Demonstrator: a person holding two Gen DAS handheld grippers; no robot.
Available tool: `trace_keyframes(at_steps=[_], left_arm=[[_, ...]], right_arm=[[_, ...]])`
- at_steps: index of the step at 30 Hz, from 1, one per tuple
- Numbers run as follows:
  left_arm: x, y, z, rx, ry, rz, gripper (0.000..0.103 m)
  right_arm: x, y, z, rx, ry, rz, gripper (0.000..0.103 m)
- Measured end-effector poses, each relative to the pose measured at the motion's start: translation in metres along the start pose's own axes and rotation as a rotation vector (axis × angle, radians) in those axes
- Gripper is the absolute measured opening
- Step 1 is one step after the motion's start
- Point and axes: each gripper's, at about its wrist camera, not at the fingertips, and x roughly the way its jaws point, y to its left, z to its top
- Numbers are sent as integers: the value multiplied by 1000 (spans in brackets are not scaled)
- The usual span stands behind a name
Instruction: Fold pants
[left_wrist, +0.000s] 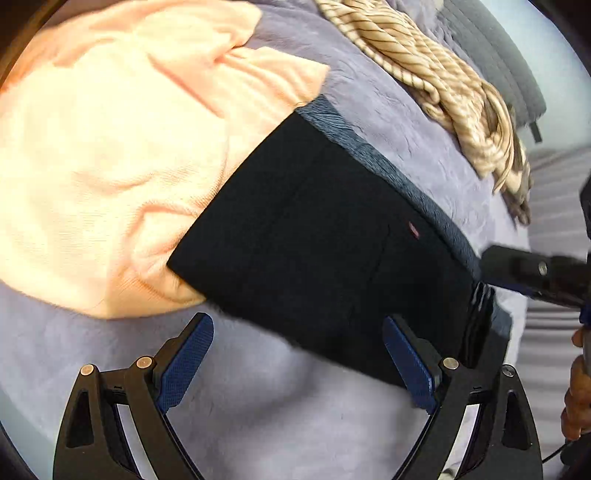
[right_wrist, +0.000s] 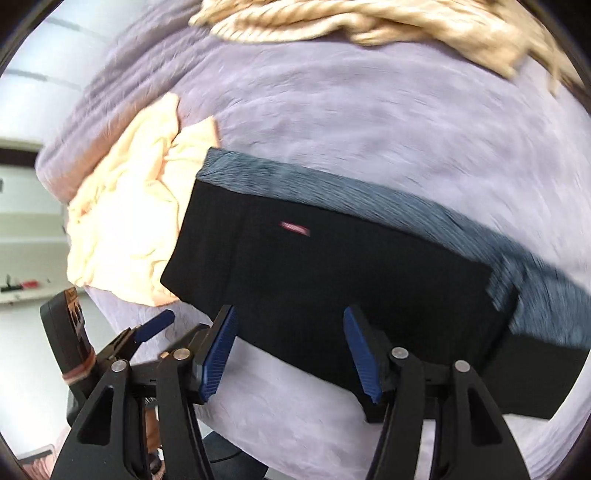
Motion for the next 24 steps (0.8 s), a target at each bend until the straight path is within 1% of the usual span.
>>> trace_keyframes(at_steps=[1,4,6,7,8,10,13,15,18,19,20,21,22,24], left_arm=[[4,5,2,-21,3,-35,94],[14,16,7,-83,-2,-138,94],[14,24,6,-116,-12,-194,95],[21,24,6,-129,-14,-219,95],[23,29,5,-145,-9,-243,95],[25,40,4,-187,0,-265,95],[28,42,3,-218,-9,-257,95],[30,40,6,-217,-4,-239,95],[33,36,10,-206,-5,-221,95],[31,34,10,-203,-14,-208,91],[26,31,10,-194,-31,-198,85],[19,23,10,-173,-50,-184,85],[12,15,9,-142,-77,-182,85],[1,-5,7,-63,-129,-158,85]], right_arm=[[10,18,15,-22,25,-11,68],[28,51,40,-63,51,-30,68],[35,62,46,-85,54,-53,68],[38,65,45,-87,58,-55,68],[40,65,43,-81,61,-44,68],[43,59,36,-57,72,-15,68],[44,43,24,-21,84,0,68],[46,25,12,15,73,-22,68],[62,-8,-19,106,72,-74,68],[68,-19,-29,134,87,-69,68],[76,-31,-40,172,110,-42,68],[84,-44,-52,220,133,-8,68],[87,-54,-60,257,135,18,67],[85,-70,-71,302,97,91,67]])
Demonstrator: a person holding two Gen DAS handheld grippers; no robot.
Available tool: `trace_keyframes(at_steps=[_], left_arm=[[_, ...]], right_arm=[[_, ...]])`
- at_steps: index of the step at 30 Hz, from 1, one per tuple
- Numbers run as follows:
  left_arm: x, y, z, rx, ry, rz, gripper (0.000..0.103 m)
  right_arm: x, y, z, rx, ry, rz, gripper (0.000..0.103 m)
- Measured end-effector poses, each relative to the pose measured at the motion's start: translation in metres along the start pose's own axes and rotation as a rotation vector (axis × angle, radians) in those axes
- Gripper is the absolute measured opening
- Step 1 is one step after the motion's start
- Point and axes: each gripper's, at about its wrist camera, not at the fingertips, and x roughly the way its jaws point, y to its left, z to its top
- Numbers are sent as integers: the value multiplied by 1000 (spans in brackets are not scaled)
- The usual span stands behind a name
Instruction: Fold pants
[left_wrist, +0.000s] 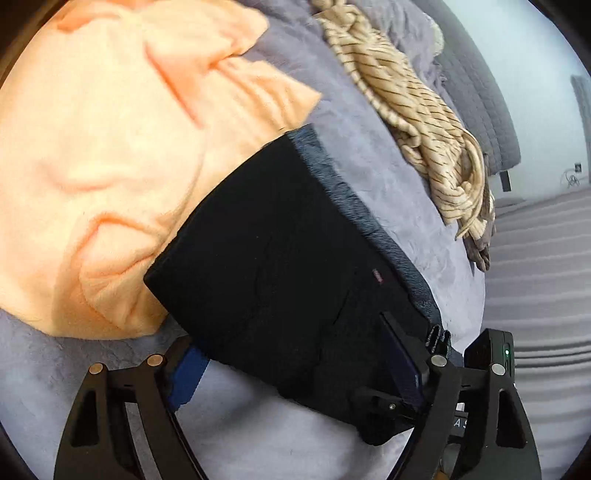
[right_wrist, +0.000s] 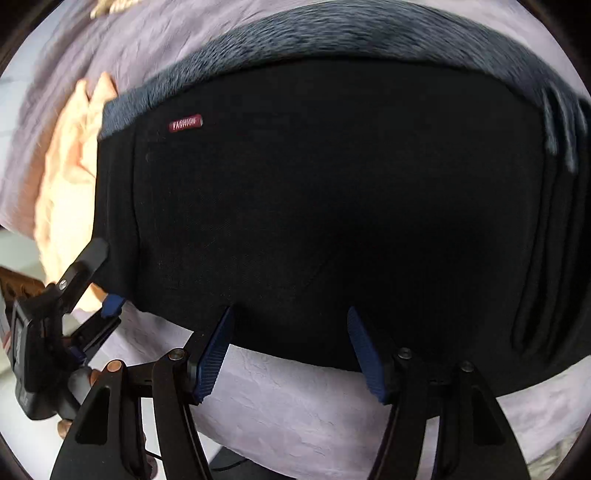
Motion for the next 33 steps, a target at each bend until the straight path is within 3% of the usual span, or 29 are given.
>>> trace_keyframes(at_steps=[3,6,8,12,15,22,27,28,30,33], left_arm=[[13,-15,0,82,-12,112,82],[22,-16,3,136,-25,254,45],[22,-20,0,201,-39,287,43],[32,-55,-27,507,-111,478,43],[36,-70,-44,655,-149,550,42],[35,-75,-45,736,-166,567,43],[34,-87,-56,839,-196,606,43],[34,-88,-56,840,-188,593,42],[28,-96,-60,865,-204,574,42],[23,-114,-64,909,-222,561,42]], right_arm=[[-6,-10,-1,4,-10,47,68],[-21,-5,4,-44,-18,-1,68],[-43,7,11,-113,-51,-36,68],[-81,51,41,-232,-84,-59,68],[-91,107,63,-358,-66,-93,68],[-26,210,75,-580,152,-150,70],[21,215,76,-591,303,-231,70],[25,211,78,-588,306,-247,57],[18,200,84,-584,270,-246,17],[-7,179,86,-536,212,-158,16]])
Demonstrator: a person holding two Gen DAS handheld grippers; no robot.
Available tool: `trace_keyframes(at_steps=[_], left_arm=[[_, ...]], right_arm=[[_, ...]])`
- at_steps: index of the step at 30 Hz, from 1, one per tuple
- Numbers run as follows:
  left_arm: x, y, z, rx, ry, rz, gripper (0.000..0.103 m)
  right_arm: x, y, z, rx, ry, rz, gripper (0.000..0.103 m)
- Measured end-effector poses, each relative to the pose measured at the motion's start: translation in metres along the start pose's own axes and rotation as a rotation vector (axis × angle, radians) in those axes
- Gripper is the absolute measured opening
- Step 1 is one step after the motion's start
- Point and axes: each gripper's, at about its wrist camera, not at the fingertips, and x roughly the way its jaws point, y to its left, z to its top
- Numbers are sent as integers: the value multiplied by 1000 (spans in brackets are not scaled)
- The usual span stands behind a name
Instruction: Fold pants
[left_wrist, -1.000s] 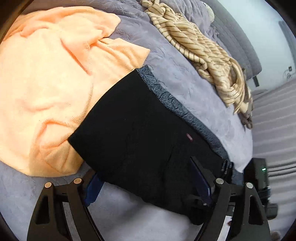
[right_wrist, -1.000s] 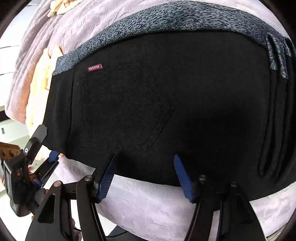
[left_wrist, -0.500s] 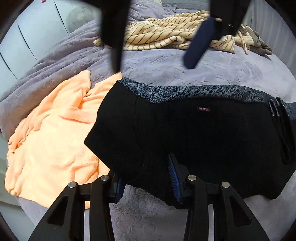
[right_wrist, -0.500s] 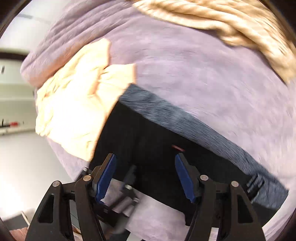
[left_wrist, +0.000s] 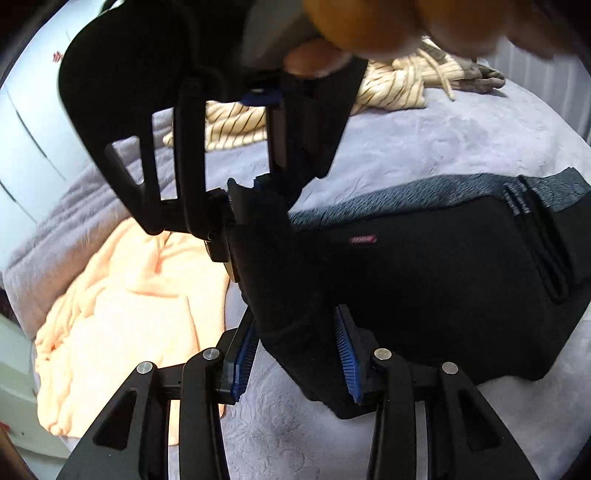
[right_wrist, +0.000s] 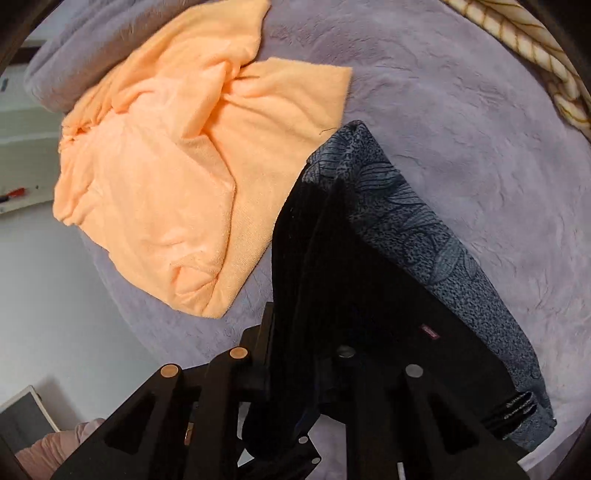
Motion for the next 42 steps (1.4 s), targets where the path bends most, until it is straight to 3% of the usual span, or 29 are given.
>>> trace_keyframes(at_steps=[11,16,25,29,37,42], left_arm=[[-78,-53,46,50,-158,-92,42],[-117,-103,63,82,-188,-87,42],[-160,-194,82,180,-200,-106,43],[-160,-223,89,209,-176,-120,43],[-160,-299,94,322,-136,-134,43],[-141,-339,88,396,-82,-165,43]], right_arm=[[-94,-98,-109,183,-335,396,16],[-128,-133,-173,218,-463,511,16],[-162,-207,-274,244,-589,576,17],[-167,-247,-317,274,-622,614,17],[-148,-316,-371,352,-658,683,17],[-126,-360,-398,412,-661,676,18]])
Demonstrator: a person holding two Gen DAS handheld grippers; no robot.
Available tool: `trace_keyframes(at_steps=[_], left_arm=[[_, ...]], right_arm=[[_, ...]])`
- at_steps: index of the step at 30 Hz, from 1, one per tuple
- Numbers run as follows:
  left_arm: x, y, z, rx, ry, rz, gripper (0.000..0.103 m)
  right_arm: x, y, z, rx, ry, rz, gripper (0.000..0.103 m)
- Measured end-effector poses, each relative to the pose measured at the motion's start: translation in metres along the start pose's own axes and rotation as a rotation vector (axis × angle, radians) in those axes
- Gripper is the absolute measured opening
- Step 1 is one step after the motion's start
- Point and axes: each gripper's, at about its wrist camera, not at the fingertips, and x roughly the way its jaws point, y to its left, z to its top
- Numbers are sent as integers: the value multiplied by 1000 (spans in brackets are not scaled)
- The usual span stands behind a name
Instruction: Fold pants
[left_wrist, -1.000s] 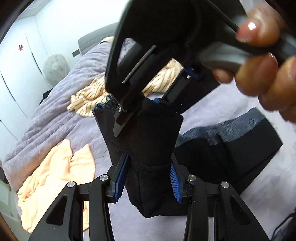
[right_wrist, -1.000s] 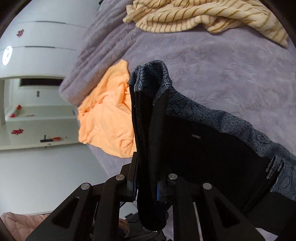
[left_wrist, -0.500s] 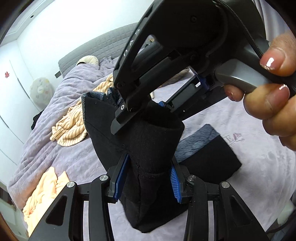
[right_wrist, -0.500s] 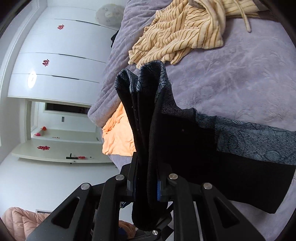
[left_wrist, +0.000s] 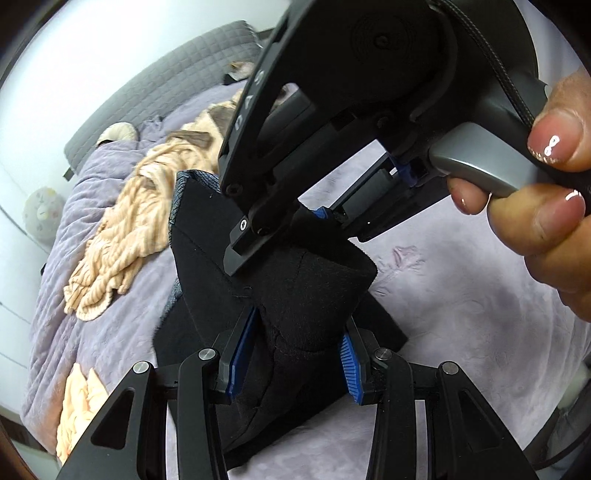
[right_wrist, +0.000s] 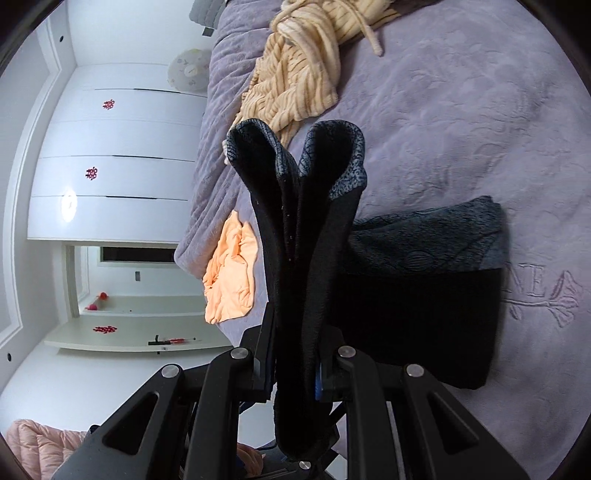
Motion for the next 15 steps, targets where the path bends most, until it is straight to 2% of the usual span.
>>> trace_keyframes(at_steps=[5,9,11,14,15], left_arm=[[33,-17,-8,44,92,-51,43],[57,-38,-24,98,176,-77,43],[65,-47,-27,136,187,-76,45],[55,-47,-27,140,189,-109,47],[51,-40,-27,125,194,-138,54]], right_arm=[[5,-60,-9,84,3,-23,19],[27,-105,-19,146,30,-58,19],[35,-121,-25,171,41,-84,19],[35,-132,-30,209,38,-80,22],[32,-132,-31,217,38,-80,22]])
